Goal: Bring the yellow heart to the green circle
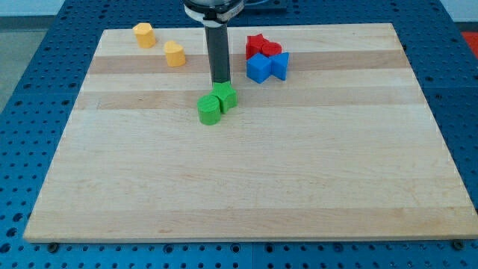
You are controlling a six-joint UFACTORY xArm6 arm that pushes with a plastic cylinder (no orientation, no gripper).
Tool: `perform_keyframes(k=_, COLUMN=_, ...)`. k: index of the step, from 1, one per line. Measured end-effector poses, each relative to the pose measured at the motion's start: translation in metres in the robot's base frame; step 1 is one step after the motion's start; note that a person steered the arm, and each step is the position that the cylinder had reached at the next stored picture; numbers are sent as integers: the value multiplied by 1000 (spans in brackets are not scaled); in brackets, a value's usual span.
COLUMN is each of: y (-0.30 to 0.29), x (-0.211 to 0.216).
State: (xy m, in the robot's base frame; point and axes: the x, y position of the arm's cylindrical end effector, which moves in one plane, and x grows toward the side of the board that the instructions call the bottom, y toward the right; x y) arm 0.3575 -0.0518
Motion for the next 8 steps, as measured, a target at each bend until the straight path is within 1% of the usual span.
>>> perform_keyframes(k=1, y=-32, x=-4)
perform_keyframes(k=3, y=-129, x=-20)
perform_keyframes(k=4, y=-162, x=-52)
perform_keyframes(k=5, y=-175, x=-81)
perform_keyframes(k=6, y=-174, x=-101)
perform_keyframes(k=8, y=-148, x=-108)
